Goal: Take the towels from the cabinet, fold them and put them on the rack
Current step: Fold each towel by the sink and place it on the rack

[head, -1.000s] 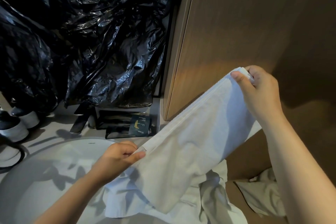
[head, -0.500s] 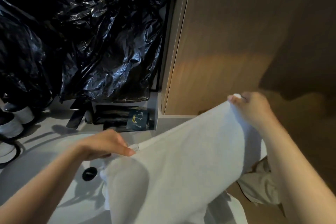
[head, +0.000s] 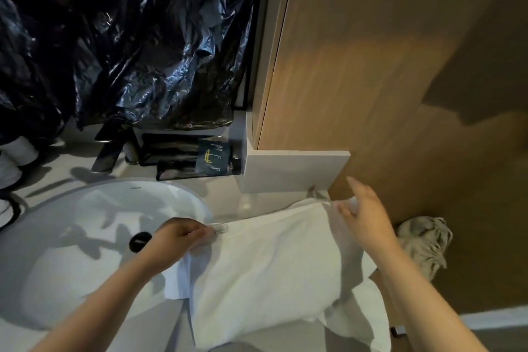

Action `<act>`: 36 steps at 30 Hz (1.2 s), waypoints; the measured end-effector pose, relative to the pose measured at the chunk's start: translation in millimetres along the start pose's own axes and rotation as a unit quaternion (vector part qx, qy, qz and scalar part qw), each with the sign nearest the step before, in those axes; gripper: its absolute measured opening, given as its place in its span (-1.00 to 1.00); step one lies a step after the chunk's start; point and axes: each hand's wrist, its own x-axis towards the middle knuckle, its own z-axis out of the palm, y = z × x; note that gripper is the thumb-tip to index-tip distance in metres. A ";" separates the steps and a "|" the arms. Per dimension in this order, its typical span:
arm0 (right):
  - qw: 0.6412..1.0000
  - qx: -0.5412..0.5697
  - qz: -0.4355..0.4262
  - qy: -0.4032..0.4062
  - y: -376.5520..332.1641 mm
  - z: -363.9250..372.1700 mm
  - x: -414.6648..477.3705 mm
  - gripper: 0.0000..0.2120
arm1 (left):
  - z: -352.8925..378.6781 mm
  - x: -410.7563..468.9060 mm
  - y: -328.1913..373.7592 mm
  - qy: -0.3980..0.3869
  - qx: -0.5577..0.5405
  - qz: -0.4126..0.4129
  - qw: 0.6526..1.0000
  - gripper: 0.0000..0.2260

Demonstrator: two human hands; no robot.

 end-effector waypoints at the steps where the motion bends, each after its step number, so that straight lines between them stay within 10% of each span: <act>1: 0.999 0.009 -0.051 -0.014 -13.3 6.4 -5.4 -0.53 | -0.9 -1.8 -2.0 0.013 -0.020 -0.014 1.000 -0.79; 10: 0.936 0.000 -0.290 -0.199 -93.7 109.4 -50.8 -0.67 | -1.7 -5.4 -11.6 0.049 -0.131 -0.151 0.979 -0.69; 30: 0.952 0.024 -0.248 -0.176 -122.0 142.1 -23.4 -0.88 | -7.1 -5.9 -16.4 -0.012 -0.224 -0.156 0.962 -0.65; 36: 0.949 -0.014 -0.266 -0.170 -115.0 135.2 -20.9 -0.82 | -4.7 -7.3 -13.7 0.024 -0.005 -0.039 0.999 -0.77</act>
